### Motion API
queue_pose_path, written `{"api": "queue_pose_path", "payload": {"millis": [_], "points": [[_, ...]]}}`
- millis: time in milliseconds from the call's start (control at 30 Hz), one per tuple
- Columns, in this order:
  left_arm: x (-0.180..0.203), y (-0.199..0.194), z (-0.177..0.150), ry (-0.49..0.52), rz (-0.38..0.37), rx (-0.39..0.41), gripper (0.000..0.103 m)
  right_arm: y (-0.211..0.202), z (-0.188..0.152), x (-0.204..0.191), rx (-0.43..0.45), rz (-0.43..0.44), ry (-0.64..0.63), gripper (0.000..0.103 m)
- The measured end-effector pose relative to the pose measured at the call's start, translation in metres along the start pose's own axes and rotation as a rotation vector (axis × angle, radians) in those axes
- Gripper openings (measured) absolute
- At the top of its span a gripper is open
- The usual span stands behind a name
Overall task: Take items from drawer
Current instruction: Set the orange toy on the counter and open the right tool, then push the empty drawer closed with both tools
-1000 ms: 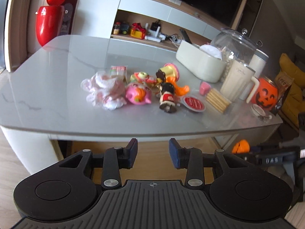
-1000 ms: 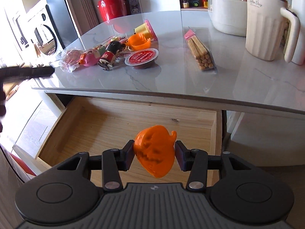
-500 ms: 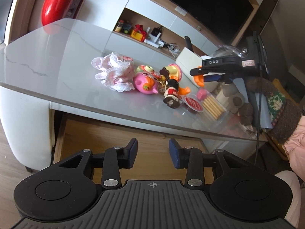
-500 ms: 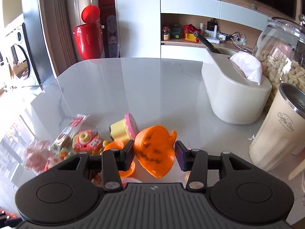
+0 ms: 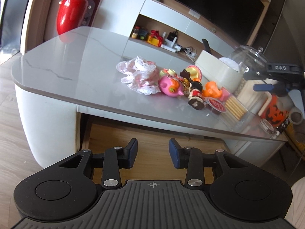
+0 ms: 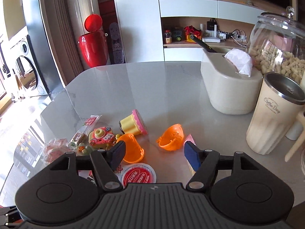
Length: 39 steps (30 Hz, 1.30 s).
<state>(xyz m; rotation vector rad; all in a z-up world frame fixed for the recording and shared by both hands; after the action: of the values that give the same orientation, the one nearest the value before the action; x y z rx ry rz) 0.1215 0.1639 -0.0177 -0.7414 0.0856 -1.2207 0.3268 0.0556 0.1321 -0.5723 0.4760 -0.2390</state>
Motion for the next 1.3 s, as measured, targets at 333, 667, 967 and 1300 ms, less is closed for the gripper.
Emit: {"api": "queue_pose_path", "payload": {"millis": [333,667,967,1300], "points": [[0.043,-0.095,-0.022,0.107,0.11,-0.026,0.04,-0.122,-0.091,0.014,0.064,0.081,0.064,0.087],[0.113,-0.086,-0.121,0.286,0.087,-0.318,0.041,-0.122,-0.242,-0.035,-0.123,0.151,0.026,0.088],[0.096,-0.043,-0.124,0.207,0.161,-0.39,0.041,-0.075,-0.272,-0.044,-0.303,-0.006,-0.005,0.088],[0.093,-0.037,-0.11,0.173,0.187,-0.253,0.041,-0.053,-0.263,-0.034,-0.261,-0.068,0.047,0.088]]}}
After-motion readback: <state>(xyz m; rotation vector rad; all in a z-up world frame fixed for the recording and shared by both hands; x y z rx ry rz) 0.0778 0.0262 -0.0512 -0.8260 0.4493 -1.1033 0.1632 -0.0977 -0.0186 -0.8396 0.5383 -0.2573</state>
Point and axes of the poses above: each gripper's, at about its wrist camera, not at the fingertips, and y roughly the way its jaws point, x to its right, z to its top, the point moved 3 cm from there along y, roughly the way its jaws point, and after that the axes turned 7 degrees about z, right-handed, at the moved point
